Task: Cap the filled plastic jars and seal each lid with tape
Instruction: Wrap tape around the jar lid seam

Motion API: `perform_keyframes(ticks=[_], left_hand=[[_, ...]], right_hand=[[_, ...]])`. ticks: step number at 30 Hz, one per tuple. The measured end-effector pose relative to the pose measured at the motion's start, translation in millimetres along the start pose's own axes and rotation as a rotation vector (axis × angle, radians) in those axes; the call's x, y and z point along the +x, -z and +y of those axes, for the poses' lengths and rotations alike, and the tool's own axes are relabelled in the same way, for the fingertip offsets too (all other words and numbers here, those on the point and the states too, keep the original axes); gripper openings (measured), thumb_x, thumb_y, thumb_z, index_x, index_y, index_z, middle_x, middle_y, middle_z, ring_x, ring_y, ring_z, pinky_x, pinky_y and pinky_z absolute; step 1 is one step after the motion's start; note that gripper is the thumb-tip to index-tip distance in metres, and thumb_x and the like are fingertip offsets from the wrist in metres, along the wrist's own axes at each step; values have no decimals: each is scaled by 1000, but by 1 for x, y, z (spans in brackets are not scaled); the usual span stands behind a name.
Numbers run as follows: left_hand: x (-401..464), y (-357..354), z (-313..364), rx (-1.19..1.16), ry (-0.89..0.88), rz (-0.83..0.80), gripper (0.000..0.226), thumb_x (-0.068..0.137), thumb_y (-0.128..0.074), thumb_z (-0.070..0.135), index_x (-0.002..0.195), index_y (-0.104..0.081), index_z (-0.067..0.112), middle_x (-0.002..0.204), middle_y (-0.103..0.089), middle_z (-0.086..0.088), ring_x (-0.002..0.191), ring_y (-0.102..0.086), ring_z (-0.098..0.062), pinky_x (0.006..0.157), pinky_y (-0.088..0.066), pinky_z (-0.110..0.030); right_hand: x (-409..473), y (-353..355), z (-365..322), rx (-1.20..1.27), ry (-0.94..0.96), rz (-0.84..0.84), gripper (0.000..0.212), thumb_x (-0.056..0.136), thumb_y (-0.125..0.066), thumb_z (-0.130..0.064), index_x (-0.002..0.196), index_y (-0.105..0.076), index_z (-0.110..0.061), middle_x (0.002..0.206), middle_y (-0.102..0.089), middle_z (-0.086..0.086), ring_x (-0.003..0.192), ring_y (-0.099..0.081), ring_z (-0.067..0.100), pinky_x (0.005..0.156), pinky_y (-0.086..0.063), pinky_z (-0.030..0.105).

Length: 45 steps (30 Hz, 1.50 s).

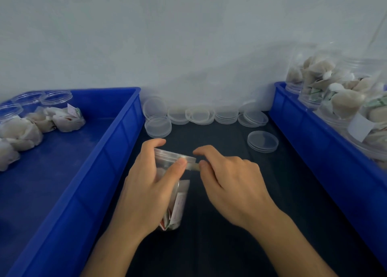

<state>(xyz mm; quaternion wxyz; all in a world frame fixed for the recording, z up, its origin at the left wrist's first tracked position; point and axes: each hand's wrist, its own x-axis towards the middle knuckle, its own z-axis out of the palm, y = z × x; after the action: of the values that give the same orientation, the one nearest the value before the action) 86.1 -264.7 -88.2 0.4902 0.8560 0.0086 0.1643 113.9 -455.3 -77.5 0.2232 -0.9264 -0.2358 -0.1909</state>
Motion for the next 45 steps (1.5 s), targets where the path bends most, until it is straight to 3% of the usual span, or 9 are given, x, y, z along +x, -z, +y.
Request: perform_keyframes(ticks=[4, 8, 10, 19, 22, 25, 31, 37, 45], left_hand=[[-1, -2, 0, 29, -16, 52, 66, 80, -50, 81, 139, -38, 53, 121, -62, 21, 106, -62, 7, 86, -51, -27], [-1, -8, 4, 225, -92, 147, 70, 84, -52, 79, 141, -35, 43, 123, -51, 19, 108, -49, 20, 70, -41, -12], [-1, -10, 6, 266, -111, 161, 68, 86, -57, 74, 140, -35, 39, 123, -50, 14, 105, -50, 17, 67, -38, -12], [-2, -7, 9, 310, -156, 81, 75, 81, -61, 78, 141, -36, 41, 127, -53, 15, 103, -55, 5, 72, -42, -14], [-4, -5, 9, 303, -180, 52, 75, 82, -53, 81, 144, -35, 42, 127, -52, 20, 109, -54, 7, 74, -41, -14], [-3, -4, 8, 297, -193, 37, 76, 84, -51, 81, 146, -32, 42, 131, -49, 21, 111, -53, 9, 73, -41, -12], [-1, -4, 4, 270, -164, 83, 70, 88, -51, 85, 142, -33, 44, 126, -51, 18, 107, -53, 11, 71, -40, -13], [-1, -6, 5, 256, -165, 112, 69, 82, -48, 90, 133, -34, 46, 117, -52, 19, 99, -55, 7, 68, -42, -15], [-1, -5, 3, 217, -165, 96, 55, 89, -57, 71, 133, -36, 46, 118, -54, 18, 102, -56, 8, 68, -48, -16]], right_hand=[[0, -2, 2, 183, -94, -73, 35, 100, -26, -65, 100, -41, -34, 59, -57, -9, 54, -57, 13, 56, -47, 36], [0, -2, 1, 312, -239, -226, 50, 99, -35, -74, 87, -47, -27, 69, -62, -4, 59, -57, 12, 54, -42, 31], [1, -2, 3, 352, -264, -291, 55, 101, -39, -69, 83, -52, -19, 71, -61, 0, 59, -52, 13, 55, -42, 33], [7, 7, 18, 489, -270, -515, 49, 106, -43, -60, 85, -66, -22, 82, -75, -5, 77, -69, 16, 82, -59, 48], [7, 10, 21, 535, -271, -595, 43, 109, -41, -56, 95, -69, -26, 73, -72, -10, 66, -64, 7, 72, -55, 37], [8, 11, 20, 482, -270, -519, 44, 108, -43, -57, 91, -70, -27, 67, -61, -14, 60, -54, 1, 64, -46, 31], [8, 11, 12, 370, -217, -304, 59, 99, -49, -62, 80, -55, -6, 59, -46, -3, 53, -40, 9, 56, -39, 36], [7, 11, 9, 288, -186, -213, 57, 100, -49, -60, 73, -52, -10, 65, -56, 6, 58, -50, 24, 55, -43, 36], [6, 8, 6, 224, -169, -165, 51, 103, -52, -54, 69, -52, -15, 60, -55, 0, 58, -54, 21, 57, -48, 36]])
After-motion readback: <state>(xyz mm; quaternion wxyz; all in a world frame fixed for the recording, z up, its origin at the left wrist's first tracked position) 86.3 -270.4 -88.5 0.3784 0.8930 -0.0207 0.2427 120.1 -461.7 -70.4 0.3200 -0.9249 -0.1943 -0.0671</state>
